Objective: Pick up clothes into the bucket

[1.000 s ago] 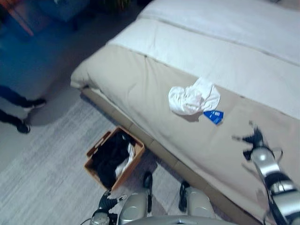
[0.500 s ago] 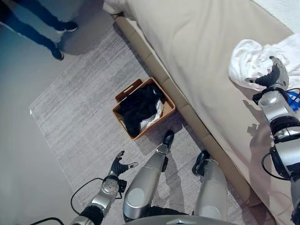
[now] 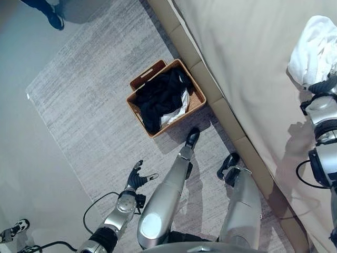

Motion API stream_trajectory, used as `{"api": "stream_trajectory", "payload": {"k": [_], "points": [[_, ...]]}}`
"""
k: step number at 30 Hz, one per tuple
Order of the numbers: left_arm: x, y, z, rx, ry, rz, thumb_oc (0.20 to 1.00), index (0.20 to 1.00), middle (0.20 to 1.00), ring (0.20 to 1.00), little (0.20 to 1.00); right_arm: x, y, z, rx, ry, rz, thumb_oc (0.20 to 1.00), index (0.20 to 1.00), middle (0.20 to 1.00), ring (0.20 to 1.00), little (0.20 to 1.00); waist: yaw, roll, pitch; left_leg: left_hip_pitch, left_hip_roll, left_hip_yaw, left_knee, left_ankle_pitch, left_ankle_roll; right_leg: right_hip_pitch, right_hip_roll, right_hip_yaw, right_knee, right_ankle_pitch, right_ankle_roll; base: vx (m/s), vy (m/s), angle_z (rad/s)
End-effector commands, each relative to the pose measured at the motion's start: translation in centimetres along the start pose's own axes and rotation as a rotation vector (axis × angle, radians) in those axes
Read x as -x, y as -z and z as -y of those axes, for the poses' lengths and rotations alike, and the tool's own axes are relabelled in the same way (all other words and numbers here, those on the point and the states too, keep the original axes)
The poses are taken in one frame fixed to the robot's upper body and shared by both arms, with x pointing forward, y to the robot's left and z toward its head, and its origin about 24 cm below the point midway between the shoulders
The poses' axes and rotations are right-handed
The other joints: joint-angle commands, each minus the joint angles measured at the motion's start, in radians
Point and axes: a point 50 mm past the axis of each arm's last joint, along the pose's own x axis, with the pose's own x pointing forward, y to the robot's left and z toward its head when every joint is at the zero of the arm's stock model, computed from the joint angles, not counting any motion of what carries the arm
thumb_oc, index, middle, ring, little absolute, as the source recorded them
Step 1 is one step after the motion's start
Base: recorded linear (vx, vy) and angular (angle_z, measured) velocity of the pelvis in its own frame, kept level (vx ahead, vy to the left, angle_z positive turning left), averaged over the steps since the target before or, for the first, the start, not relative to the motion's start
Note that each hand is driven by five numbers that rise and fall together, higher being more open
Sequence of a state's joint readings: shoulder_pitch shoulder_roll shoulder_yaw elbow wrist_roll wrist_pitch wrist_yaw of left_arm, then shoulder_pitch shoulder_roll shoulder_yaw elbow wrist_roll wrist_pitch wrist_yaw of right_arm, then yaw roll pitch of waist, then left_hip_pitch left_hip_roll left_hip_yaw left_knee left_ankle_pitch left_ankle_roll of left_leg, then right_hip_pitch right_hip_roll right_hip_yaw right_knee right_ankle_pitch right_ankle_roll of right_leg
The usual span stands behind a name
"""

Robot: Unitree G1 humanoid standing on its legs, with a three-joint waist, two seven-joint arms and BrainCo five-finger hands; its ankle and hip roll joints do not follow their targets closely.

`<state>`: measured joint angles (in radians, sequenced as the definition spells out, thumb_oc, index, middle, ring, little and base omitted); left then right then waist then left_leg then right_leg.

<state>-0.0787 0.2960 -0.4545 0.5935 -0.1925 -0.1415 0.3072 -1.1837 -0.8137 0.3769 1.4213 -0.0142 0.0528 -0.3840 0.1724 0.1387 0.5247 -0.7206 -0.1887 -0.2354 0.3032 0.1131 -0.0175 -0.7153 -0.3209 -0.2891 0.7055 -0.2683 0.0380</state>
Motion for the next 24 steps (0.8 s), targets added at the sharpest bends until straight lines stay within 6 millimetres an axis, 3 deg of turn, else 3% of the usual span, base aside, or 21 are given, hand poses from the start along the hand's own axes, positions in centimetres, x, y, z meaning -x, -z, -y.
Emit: {"api": "stream_trajectory", "payload": {"k": [1,4,5,8,9,11,12,14,15,16,20,24], "points": [[0.0,0.0,-0.7,0.024,-0.03,0.005,1.0,1.0,1.0,1.0,1.0,-0.7,0.1,2.3,0.072,0.055,0.017,0.2,0.2,0.2,0.2,0.2,0.003,-0.017,-0.005,0.043,0.016,0.018,0.064,-0.14,0.005,0.062,-0.003,0.068,-0.08,0.068,0.032,0.0,0.0,0.0],[-0.2,-0.6,-0.7,0.027,-0.029,0.027,1.0,1.0,1.0,1.0,1.0,-0.7,-0.7,2.3,0.042,0.067,0.049,0.2,0.2,0.2,0.2,0.2,-0.004,-0.021,-0.005,0.06,0.021,0.018,0.046,-0.135,0.002,0.075,0.003,0.069,-0.101,0.071,0.033,0.0,-0.011,-0.01],[-0.4,-1.2,-0.8,0.031,-0.032,0.05,1.0,1.0,1.0,1.0,1.0,-0.6,-2.1,2.5,-0.094,0.082,0.099,0.2,0.2,0.2,0.2,0.2,-0.017,-0.026,-0.005,0.086,0.024,0.022,0.031,-0.134,0.001,0.095,0.006,0.074,-0.119,0.075,0.036,0.01,-0.017,-0.05],[-0.4,-1.6,-1.5,0.035,-0.054,0.075,1.0,1.0,1.0,1.0,1.0,-0.4,-4.4,3.2,-0.233,0.108,0.198,0.2,0.2,0.2,0.2,0.2,-0.034,-0.037,-0.005,0.122,0.029,0.037,0.029,-0.142,0.0,0.119,0.008,0.092,-0.126,0.08,0.038,0.01,0.03,-0.09],[-0.4,-1.7,-2.1,0.029,-0.077,0.084,1.0,1.0,1.0,1.0,1.0,0.0,-7.0,4.3,-0.3,0.139,0.306,0.2,0.2,0.2,0.2,0.2,-0.046,-0.048,-0.005,0.15,0.033,0.052,0.027,-0.15,-0.001,0.139,0.013,0.11,-0.138,0.084,0.038,0.0,0.041,-0.15],[-0.4,-1.6,-2.1,0.029,-0.077,0.083,1.0,1.0,1.0,1.0,1.0,0.0,-7.0,4.2,-0.3,0.138,0.305,0.2,0.2,0.2,0.2,0.2,-0.046,-0.049,-0.005,0.152,0.033,0.053,0.026,-0.15,-0.001,0.14,0.013,0.111,-0.139,0.085,0.039,0.01,0.034,-0.32],[-0.6,-1.6,-2.6,0.017,-0.095,0.083,1.0,1.0,1.0,1.0,1.0,0.9,-9.6,5.1,-0.372,0.162,0.425,0.2,0.2,0.2,0.2,0.2,-0.061,-0.059,-0.005,0.185,0.041,0.07,0.024,-0.157,-0.002,0.166,0.022,0.133,-0.157,0.092,0.042,0.03,0.047,-0.37],[-0.6,-1.7,-2.8,0.012,-0.102,0.09,1.0,1.0,1.0,1.0,1.0,1.2,-10.5,5.5,-0.408,0.177,0.463,0.2,0.2,0.2,0.2,0.2,-0.067,-0.063,-0.005,0.204,0.045,0.077,0.021,-0.16,-0.003,0.181,0.027,0.141,-0.167,0.095,0.043,0.0,0.057,-0.35],[-0.9,-2.6,-3.5,0.0,-0.117,0.129,1.0,1.0,1.0,1.0,1.0,2.2,-12.8,6.9,-0.458,0.207,0.572,0.2,0.2,0.2,0.2,0.2,-0.081,-0.07,-0.005,0.241,0.054,0.097,0.002,-0.134,-0.003,0.22,0.04,0.145,-0.215,0.139,0.042,-0.03,0.074,-0.34],[-0.9,-3.1,-3.7,-0.002,-0.117,0.157,1.0,1.0,1.0,1.0,1.0,3.0,-13.9,7.5,-0.484,0.221,0.633,0.2,0.2,0.2,0.2,0.2,-0.089,-0.074,-0.005,0.27,0.058,0.104,-0.006,-0.137,-0.004,0.244,0.046,0.151,-0.226,0.143,0.045,-0.03,0.074,-0.34],[-0.8,-5.3,-4.7,0.026,-0.113,0.257,1.0,1.0,1.0,1.0,1.0,4.4,-15.3,8.4,-0.506,0.227,0.75,0.2,0.2,0.2,0.2,0.2,-0.118,-0.095,-0.054,0.364,0.072,0.127,-0.038,-0.149,-0.007,0.338,0.069,0.164,-0.295,0.165,0.059,0.11,0.026,-0.32],[-0.8,-9.6,-5.5,0.0,-0.093,0.433,1.0,1.0,1.0,1.0,1.0,6.1,-16.2,8.4,-0.476,0.186,0.874,0.2,0.2,0.2,0.2,0.2,-0.155,-0.123,-0.123,0.44,0.087,0.159,-0.063,-0.165,-0.013,0.419,0.095,0.182,-0.37,0.191,0.071,0.12,0.011,-0.32]]}}
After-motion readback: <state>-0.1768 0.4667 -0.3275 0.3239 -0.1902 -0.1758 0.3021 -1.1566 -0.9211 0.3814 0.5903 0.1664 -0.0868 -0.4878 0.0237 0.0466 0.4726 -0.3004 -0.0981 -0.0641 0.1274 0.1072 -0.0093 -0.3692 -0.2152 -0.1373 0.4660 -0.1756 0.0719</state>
